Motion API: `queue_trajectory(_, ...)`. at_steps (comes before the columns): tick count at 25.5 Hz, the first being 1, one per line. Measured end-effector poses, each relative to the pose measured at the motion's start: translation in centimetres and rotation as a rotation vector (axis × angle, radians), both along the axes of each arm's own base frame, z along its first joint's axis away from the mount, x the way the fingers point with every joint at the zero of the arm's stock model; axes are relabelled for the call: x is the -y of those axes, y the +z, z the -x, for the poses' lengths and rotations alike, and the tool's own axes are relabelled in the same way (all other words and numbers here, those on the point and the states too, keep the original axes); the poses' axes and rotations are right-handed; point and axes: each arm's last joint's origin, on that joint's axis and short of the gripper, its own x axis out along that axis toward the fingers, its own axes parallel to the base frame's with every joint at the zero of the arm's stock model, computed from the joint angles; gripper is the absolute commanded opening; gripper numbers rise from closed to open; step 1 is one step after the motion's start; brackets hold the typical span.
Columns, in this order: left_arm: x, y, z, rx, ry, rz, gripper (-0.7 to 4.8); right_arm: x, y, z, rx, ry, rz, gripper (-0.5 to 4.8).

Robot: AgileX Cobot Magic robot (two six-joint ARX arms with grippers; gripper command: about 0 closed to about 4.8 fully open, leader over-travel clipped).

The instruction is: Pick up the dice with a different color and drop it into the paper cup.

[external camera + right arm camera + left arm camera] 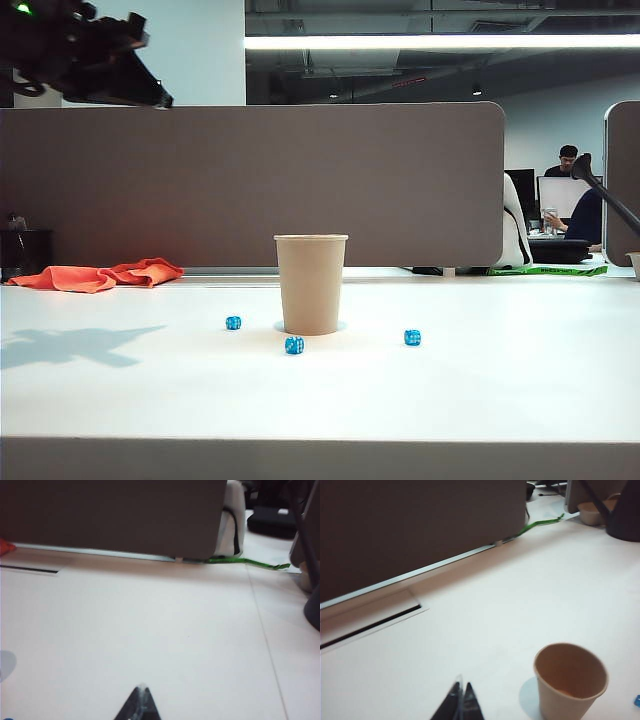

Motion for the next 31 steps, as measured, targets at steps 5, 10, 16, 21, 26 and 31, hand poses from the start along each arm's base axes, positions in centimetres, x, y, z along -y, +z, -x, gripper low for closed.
queue_trajectory(5,-0.6,0.4,2.1,0.002,0.040,0.000,-0.05,0.2,-1.2,0.7,0.009,-0.011,-0.014,-0.02)
queue_trajectory(10,-1.4,1.9,4.5,0.046,0.096,0.003,-0.05,0.1,-2.6,1.7,0.037,-0.008,-0.075,-0.02)
queue_trajectory(16,-2.0,2.6,6.7,0.055,0.103,0.005,-0.05,0.1,-4.0,2.8,0.090,-0.006,-0.079,-0.01)
queue_trajectory(21,-2.5,2.4,8.6,0.038,0.138,-0.006,-0.05,0.1,-5.9,3.3,0.106,-0.010,-0.083,-0.02)
queue_trajectory(26,-3.0,2.3,10.3,0.019,0.158,-0.010,-0.05,0.1,-7.6,3.5,0.107,-0.011,-0.111,-0.02)
queue_trajectory(31,-3.7,2.7,12.6,0.027,0.187,-0.010,-0.05,0.3,-7.7,3.6,0.124,-0.057,-0.111,-0.02)
